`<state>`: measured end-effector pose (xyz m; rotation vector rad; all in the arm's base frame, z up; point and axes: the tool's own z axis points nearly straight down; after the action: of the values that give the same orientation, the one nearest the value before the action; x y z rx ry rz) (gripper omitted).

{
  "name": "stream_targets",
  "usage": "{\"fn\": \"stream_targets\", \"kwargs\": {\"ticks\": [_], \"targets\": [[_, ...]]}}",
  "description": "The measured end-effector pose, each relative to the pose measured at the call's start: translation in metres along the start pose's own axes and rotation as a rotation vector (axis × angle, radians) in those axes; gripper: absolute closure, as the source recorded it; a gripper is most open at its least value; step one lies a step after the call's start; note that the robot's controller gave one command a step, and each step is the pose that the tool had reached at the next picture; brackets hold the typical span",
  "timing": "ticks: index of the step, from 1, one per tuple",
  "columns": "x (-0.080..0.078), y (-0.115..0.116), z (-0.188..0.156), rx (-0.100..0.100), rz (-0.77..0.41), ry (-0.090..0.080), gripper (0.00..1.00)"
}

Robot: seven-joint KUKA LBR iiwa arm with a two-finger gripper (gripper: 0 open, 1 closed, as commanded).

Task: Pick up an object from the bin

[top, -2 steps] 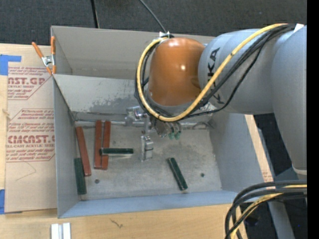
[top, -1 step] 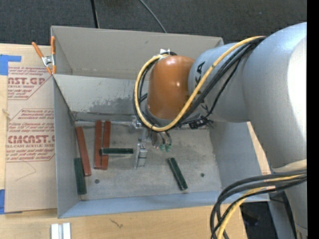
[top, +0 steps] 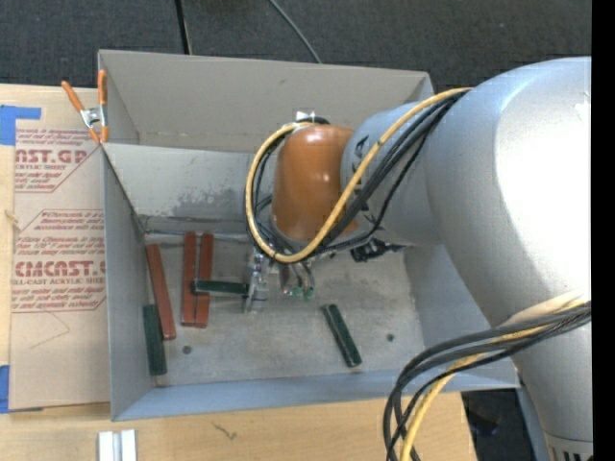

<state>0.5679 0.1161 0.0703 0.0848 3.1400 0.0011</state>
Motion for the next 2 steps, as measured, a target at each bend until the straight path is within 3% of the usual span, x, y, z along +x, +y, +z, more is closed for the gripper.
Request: {"fn": "stream_targets", "kwargs": {"ticks": [1,2], "targets": [[-0.0001,0.0001,-0.0001,0.000,0.000,0.000,0.00],[-0.0004,0.0002,-0.0005,-0.001,0.000,-0.001,1.00]]}}
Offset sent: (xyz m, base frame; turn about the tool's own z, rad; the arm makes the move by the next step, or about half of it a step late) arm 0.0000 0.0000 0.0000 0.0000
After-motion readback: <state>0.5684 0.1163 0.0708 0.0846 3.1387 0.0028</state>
